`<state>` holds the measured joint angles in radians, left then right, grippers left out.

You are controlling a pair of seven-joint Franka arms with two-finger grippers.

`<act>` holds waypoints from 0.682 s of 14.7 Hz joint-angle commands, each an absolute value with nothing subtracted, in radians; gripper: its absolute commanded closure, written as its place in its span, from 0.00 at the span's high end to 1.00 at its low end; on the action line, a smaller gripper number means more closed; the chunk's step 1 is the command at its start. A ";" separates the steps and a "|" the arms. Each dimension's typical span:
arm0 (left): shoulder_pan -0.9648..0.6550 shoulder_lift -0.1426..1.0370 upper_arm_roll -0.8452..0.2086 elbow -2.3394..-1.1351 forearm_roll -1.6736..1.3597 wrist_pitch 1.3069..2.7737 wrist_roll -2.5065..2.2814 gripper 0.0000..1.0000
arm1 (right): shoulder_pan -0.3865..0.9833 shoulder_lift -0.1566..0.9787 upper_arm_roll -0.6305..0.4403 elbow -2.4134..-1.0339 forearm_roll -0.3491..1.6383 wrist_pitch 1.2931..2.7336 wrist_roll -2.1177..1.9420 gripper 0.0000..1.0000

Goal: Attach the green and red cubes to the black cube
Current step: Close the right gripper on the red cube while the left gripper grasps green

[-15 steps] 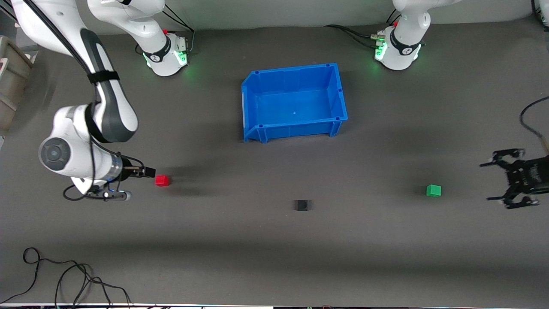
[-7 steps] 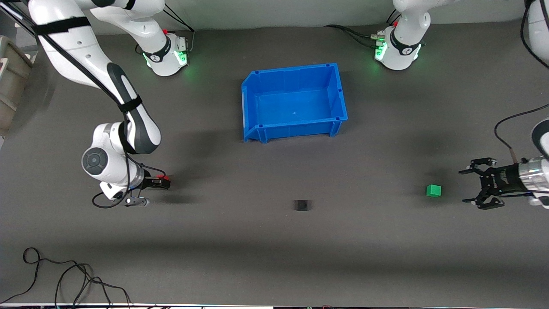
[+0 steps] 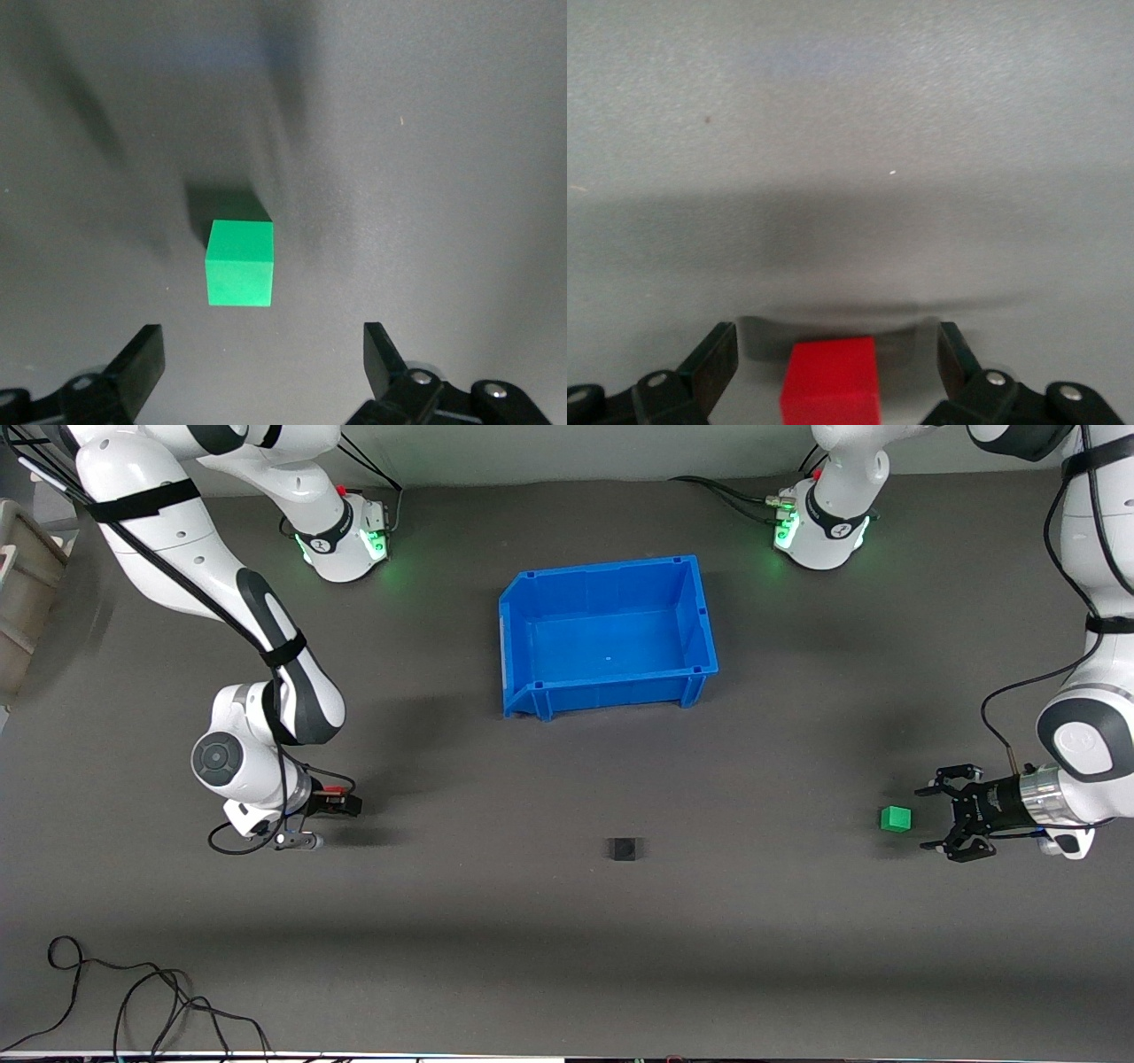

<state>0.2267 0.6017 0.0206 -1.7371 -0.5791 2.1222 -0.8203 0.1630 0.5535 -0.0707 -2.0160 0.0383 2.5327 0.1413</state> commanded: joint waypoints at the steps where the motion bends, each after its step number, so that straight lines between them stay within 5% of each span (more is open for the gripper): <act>1: 0.216 0.591 0.025 -1.781 -0.606 2.148 -0.755 1.00 | 0.199 0.540 -0.074 -2.036 0.077 2.551 0.141 0.99; 10: 0.212 0.641 0.009 -1.813 -0.626 2.249 -0.716 1.00 | 0.195 0.537 -0.084 -2.048 0.077 2.553 0.088 0.99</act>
<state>0.2217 0.6412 0.0108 -1.7878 -0.5998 2.2085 -0.7408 0.1967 0.5534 -0.0778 -2.0245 0.0556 2.5335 0.1340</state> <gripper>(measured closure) 0.000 0.013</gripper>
